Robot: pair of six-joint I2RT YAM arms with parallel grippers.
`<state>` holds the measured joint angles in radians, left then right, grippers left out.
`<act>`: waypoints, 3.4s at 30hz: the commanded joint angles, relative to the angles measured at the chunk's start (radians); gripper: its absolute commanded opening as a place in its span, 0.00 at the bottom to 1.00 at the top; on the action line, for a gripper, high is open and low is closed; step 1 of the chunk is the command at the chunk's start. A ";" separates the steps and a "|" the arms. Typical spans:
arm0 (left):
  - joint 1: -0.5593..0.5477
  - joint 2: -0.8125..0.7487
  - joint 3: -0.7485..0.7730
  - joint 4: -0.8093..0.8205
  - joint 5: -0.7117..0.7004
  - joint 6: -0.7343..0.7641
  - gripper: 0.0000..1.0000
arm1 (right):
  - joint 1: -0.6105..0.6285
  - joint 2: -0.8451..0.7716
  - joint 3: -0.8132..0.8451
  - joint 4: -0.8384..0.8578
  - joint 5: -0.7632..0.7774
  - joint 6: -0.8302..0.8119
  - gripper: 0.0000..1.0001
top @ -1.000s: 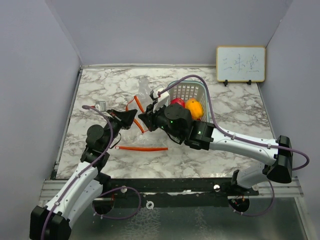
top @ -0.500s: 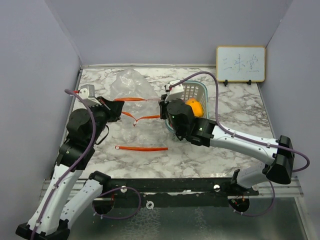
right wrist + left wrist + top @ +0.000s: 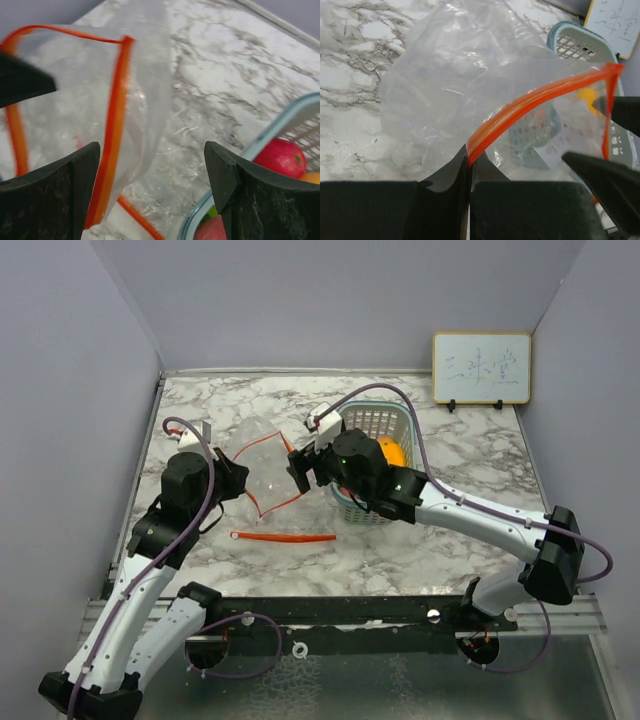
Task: Place the food in the zip-top bag and seal the zipper
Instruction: Open the zipper of the food storage bag, then pick up the fake vegetable from the bin, then place the fake vegetable in the zipper food storage bag.
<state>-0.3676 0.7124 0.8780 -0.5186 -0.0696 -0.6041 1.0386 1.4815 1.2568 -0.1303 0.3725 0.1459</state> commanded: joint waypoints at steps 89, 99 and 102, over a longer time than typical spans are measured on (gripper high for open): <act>-0.003 0.392 -0.005 0.211 0.017 -0.198 0.00 | -0.197 0.191 -0.006 0.696 -0.873 0.569 0.33; -0.003 0.212 -0.004 0.109 0.057 -0.220 0.00 | -0.196 0.096 -0.144 0.576 -0.473 0.442 0.32; -0.002 0.187 -0.015 0.118 0.096 -0.251 0.00 | -0.196 0.097 -0.117 0.502 -0.404 0.400 0.32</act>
<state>-0.3683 0.9344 0.8745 -0.3901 -0.0429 -0.8120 0.8440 1.6062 1.1198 0.4511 -0.2253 0.6277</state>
